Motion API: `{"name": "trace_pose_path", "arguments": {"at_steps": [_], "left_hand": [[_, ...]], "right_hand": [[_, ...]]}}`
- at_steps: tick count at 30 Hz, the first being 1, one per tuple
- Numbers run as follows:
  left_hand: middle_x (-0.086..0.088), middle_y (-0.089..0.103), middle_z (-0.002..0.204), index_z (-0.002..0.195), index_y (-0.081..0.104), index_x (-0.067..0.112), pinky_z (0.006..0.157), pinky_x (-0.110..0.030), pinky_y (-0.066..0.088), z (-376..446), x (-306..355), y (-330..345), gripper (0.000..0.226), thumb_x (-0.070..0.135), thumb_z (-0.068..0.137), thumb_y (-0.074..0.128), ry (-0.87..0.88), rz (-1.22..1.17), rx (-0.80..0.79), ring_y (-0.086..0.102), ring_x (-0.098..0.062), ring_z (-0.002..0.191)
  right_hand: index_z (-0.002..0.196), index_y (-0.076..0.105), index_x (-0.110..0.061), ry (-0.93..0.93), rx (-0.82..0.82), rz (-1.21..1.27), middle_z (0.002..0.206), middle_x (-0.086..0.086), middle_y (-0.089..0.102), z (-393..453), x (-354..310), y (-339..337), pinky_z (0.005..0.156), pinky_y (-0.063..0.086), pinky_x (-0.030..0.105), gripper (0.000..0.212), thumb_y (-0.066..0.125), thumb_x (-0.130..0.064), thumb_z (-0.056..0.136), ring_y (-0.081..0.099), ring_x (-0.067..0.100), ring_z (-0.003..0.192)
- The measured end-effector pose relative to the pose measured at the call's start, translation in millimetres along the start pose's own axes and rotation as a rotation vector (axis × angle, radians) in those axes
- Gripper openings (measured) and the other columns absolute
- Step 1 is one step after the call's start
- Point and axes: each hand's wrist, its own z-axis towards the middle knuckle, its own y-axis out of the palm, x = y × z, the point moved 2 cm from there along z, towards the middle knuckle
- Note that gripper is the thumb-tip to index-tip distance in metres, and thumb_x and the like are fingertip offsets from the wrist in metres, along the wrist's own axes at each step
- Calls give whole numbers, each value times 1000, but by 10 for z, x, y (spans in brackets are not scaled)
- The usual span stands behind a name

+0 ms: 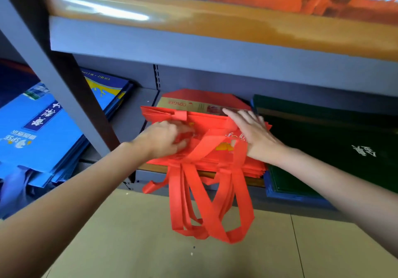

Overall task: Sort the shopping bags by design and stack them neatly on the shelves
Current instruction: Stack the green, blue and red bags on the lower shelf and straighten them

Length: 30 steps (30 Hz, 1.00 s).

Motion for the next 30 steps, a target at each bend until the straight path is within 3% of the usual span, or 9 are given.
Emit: {"name": "trace_pose_path", "arguments": {"at_steps": [2,6,11,14,17,19,23,27,30], "left_hand": [[-3,44,144,144,35,29,104,-29,35,24,-1,61,59,49,89,33,5,69,-32,44,-21,130],[-4,3,159,151,3,25,117,-30,12,71,50,146,65,42,99,36,-11,93,-139,6,-19,146],[3,-15,157,150,-5,23,119,-34,4,177,53,4,70,44,98,37,-17,-10,15,-10,-19,145],[0,17,157,150,22,19,114,-29,23,-80,93,54,68,53,92,34,68,-95,-28,21,-16,143],[0,71,104,104,71,14,72,-26,53,-557,137,32,43,38,89,40,309,14,242,69,-18,90],[1,70,82,88,73,10,63,-27,49,-772,188,-52,29,25,89,48,402,11,428,65,-19,71],[-7,63,93,104,69,8,75,-31,43,-605,219,-256,29,28,90,53,409,-17,527,56,-21,82],[-14,38,137,146,29,27,102,-50,37,-120,67,-148,78,69,81,38,172,241,-126,40,-36,124],[-7,35,146,146,28,26,107,-39,34,121,40,-92,68,56,89,48,177,340,-443,37,-30,132]], "right_hand": [[137,47,-19,56,116,94,133,6,53,61,36,25,99,25,32,59,47,-47,86,43,23,127],[88,72,-12,71,508,7,83,4,70,261,-30,-77,80,34,38,14,63,-18,79,63,31,83],[89,68,-12,-114,714,-262,84,2,67,261,-85,-429,80,30,39,14,59,-14,78,60,29,83],[90,62,-11,-187,577,-414,85,5,61,91,-73,-235,83,31,40,18,59,-11,72,48,26,86],[87,61,-10,-247,274,-445,81,7,58,-86,-107,138,74,42,37,27,70,-3,63,54,27,81],[103,59,-11,-198,-26,-371,99,8,57,-78,-151,182,82,40,39,33,69,-5,73,55,28,97],[133,37,-22,-124,-394,-300,127,1,39,-10,-108,-36,101,34,37,55,62,-16,84,39,22,121],[143,31,-24,-95,-601,-233,130,2,38,-103,-115,-107,98,41,37,68,66,-34,85,44,21,118],[141,37,-24,-35,-588,-92,133,2,40,-90,-100,-131,105,35,34,62,57,-48,88,42,19,124]]}}
